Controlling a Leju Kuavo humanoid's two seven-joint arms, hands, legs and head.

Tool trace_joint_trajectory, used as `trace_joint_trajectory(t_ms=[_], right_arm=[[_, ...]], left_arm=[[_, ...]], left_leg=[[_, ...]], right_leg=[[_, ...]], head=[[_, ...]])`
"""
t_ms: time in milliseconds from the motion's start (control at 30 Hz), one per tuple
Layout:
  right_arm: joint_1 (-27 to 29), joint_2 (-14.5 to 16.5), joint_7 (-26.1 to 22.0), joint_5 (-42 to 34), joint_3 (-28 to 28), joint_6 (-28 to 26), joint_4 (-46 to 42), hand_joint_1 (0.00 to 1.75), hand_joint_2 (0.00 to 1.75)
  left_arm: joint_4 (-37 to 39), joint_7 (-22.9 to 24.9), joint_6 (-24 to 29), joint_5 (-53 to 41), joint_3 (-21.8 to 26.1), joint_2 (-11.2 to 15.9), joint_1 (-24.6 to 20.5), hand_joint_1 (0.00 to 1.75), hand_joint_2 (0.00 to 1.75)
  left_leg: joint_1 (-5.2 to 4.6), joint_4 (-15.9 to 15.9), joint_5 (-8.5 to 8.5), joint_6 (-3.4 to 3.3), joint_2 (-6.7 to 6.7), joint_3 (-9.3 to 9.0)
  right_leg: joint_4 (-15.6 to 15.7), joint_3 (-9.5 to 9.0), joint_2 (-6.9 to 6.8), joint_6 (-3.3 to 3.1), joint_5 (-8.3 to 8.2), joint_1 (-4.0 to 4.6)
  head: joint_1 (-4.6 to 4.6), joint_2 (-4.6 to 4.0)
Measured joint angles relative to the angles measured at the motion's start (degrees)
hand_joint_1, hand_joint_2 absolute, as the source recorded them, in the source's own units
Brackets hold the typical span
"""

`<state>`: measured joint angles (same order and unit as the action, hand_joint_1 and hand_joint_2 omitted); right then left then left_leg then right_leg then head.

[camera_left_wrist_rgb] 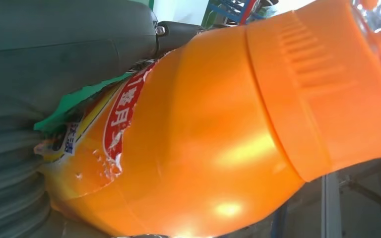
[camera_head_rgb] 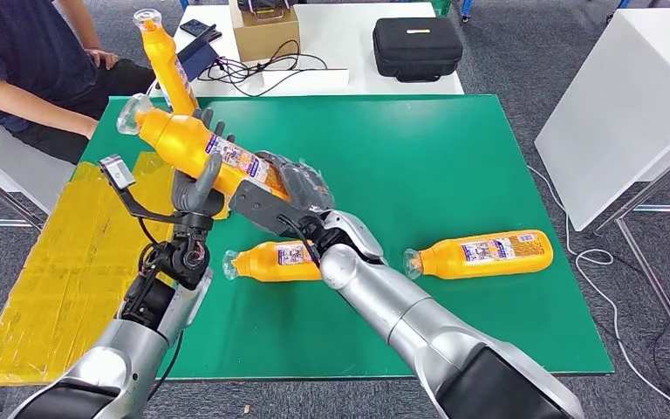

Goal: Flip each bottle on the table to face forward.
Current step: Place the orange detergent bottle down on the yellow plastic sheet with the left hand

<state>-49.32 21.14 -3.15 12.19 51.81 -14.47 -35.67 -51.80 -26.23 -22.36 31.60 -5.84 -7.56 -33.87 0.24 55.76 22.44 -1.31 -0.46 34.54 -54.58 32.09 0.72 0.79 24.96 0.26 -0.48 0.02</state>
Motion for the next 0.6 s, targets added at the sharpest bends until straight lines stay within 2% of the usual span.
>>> trace_joint_trajectory(t_ms=[133,167,267,300,600], right_arm=[[0.0,0.0,1.3,-1.7,3.0,-0.2,0.0,1.75,1.75],[0.0,-0.1,1.4,-1.9,3.6,-0.3,0.0,1.75,1.75],[0.0,-0.2,1.8,-2.5,4.7,-0.3,0.0,1.75,1.75],[0.0,-0.2,1.8,-2.8,5.1,-0.3,0.0,1.75,1.75],[0.0,-0.6,1.7,-5.0,7.4,-0.4,0.3,1.75,1.75]], left_arm=[[0.0,0.0,0.1,-0.2,0.0,0.0,0.3,0.00,1.75],[0.0,0.0,0.1,-0.2,0.0,0.0,0.4,0.38,1.75],[0.0,0.0,0.3,-0.2,0.0,0.0,0.7,1.69,1.75],[0.0,-0.1,0.4,-0.2,0.0,0.0,0.8,1.75,1.75],[-1.0,-0.5,1.1,-0.4,0.1,0.0,2.0,1.75,1.75]], left_leg=[[0.00,0.0,0.00,0.00,0.00,0.00],[0.00,0.0,0.00,0.00,0.00,0.00],[0.00,0.0,0.00,0.00,0.00,0.00],[0.00,0.0,0.00,0.00,0.00,0.00],[0.00,0.0,0.00,0.00,0.00,0.00]], right_leg=[[0.0,0.00,0.00,0.00,0.00,-0.01],[0.0,0.00,0.00,0.00,0.00,-0.01],[0.0,0.00,0.00,0.00,0.00,-0.01],[0.0,0.00,0.00,0.00,0.00,-0.01],[0.0,0.00,0.00,0.00,0.00,0.00]], head=[[-0.01,0.00],[-0.01,0.00],[0.00,0.00],[0.00,0.00],[-0.01,0.00]])
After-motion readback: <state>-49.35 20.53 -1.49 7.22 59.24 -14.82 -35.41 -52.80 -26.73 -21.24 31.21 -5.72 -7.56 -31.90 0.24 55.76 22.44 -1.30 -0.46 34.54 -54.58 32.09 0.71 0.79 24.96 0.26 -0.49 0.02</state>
